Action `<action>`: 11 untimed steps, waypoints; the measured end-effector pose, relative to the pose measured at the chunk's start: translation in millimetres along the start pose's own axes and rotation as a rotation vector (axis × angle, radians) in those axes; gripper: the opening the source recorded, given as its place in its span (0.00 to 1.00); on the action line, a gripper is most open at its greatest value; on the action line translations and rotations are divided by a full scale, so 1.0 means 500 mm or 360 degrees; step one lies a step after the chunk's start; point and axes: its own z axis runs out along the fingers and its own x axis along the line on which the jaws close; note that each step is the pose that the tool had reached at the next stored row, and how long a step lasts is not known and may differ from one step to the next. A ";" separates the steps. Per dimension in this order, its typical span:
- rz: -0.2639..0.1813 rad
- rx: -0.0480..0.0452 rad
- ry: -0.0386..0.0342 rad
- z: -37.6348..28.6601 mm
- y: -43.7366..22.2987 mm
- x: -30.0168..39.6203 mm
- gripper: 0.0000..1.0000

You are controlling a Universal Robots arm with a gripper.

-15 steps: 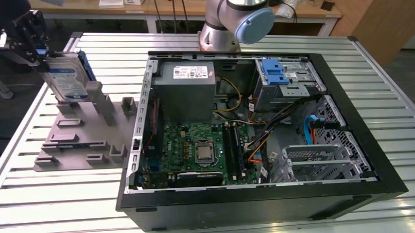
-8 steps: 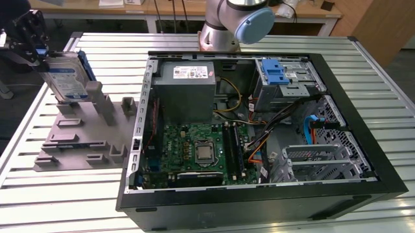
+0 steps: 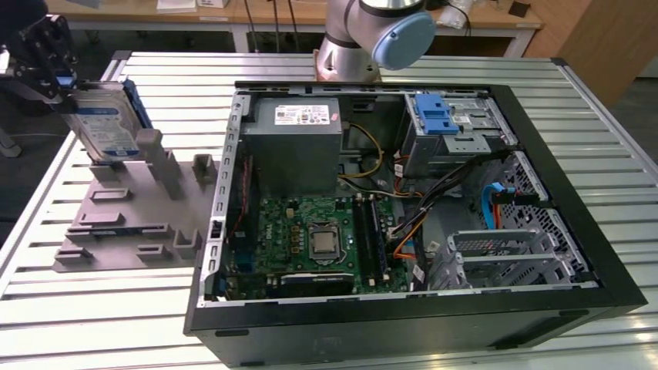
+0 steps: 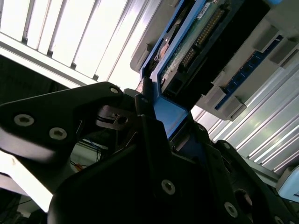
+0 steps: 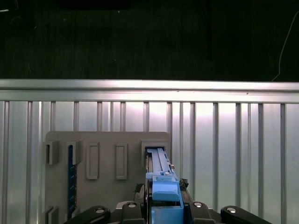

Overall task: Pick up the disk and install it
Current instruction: 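Pick up the disk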

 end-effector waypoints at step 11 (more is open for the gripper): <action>0.0000 0.0000 -0.0004 -0.012 0.000 0.000 0.36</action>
